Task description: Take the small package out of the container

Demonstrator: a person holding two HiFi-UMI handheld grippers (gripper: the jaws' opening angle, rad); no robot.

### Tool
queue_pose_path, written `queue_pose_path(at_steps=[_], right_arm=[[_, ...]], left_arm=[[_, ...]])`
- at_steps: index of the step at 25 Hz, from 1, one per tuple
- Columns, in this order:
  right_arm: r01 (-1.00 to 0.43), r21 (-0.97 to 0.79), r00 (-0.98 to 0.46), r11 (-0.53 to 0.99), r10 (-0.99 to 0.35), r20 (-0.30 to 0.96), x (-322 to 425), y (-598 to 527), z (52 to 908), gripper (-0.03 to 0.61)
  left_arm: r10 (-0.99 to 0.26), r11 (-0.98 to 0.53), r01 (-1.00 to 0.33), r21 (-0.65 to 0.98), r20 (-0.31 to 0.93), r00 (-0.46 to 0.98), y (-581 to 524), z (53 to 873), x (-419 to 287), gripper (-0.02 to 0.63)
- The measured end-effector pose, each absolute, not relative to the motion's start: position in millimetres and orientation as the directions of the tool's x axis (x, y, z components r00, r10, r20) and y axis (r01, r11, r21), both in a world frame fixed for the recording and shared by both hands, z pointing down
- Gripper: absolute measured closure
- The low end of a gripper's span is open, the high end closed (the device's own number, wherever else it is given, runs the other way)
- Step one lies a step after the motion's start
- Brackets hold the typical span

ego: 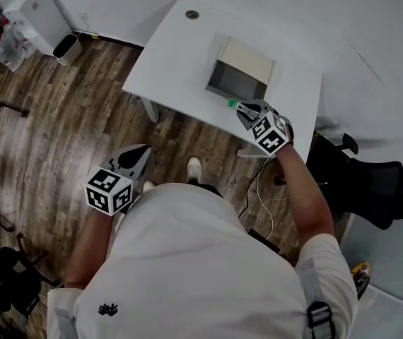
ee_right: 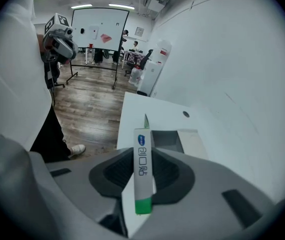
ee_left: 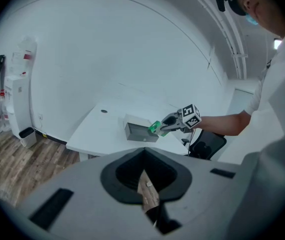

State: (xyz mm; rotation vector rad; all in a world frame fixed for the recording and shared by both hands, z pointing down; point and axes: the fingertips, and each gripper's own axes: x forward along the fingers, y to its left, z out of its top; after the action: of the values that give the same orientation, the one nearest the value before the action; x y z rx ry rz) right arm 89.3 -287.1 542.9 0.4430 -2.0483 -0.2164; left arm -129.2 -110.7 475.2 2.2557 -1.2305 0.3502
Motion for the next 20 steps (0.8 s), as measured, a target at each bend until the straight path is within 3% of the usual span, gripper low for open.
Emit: queue_pose_path(at_steps=[10, 20], right_arm=[[-0.426, 0.272, -0.516, 0.863, -0.479, 0.711, 58, -205, 518, 0.488], [-0.481, 0.214, -0.541, 0.85, -0.48, 0.691, 34, -129, 501, 0.488]], left_arm=[[-0.675, -0.466, -0.821, 0.331, 0.468, 0.571, -68, 478, -156, 0.607], [-0.644, -0.511, -0.793, 0.333, 0.463, 0.609, -44, 480, -168, 0.607]])
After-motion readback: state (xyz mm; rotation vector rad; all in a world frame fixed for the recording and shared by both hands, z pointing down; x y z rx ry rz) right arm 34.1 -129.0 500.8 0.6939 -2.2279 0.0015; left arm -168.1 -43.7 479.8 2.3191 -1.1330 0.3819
